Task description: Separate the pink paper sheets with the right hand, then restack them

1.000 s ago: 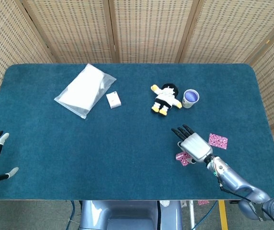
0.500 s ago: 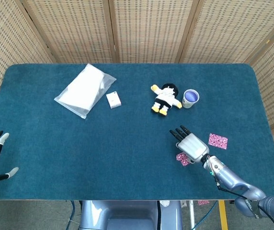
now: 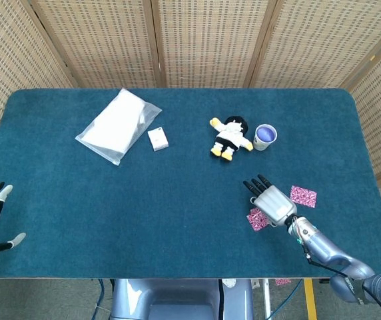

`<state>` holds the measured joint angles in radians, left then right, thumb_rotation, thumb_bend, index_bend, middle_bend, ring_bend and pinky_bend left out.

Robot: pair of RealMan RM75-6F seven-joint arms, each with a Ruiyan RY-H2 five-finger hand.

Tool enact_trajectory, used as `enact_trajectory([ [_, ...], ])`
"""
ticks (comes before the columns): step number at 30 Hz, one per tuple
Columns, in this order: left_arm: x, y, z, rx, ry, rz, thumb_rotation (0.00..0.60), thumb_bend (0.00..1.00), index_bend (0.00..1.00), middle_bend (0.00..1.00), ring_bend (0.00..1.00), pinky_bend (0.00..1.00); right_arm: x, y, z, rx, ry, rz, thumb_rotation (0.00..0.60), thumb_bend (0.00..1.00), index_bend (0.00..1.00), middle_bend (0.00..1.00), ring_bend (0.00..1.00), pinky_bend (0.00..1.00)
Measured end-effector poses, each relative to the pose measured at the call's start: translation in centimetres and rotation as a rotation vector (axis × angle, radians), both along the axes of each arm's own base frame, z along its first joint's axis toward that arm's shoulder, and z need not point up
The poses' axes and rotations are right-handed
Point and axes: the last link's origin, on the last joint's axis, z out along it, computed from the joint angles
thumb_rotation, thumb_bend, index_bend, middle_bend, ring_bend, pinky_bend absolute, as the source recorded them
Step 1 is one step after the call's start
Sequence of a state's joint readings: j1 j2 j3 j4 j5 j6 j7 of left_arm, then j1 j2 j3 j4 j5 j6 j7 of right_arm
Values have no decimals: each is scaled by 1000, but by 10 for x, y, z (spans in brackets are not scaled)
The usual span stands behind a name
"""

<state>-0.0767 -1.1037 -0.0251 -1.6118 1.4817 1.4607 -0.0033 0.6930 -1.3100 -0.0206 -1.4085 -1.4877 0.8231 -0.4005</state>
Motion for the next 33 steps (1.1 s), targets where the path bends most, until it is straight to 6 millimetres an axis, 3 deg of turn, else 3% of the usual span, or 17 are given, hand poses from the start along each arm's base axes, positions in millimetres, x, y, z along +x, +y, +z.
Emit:
enact_trajectory([
  [33, 0, 0, 0, 0, 0, 1, 600, 0, 0, 0, 0, 0, -10, 1, 10, -26, 30, -5, 600, 234, 291, 0, 0, 0],
])
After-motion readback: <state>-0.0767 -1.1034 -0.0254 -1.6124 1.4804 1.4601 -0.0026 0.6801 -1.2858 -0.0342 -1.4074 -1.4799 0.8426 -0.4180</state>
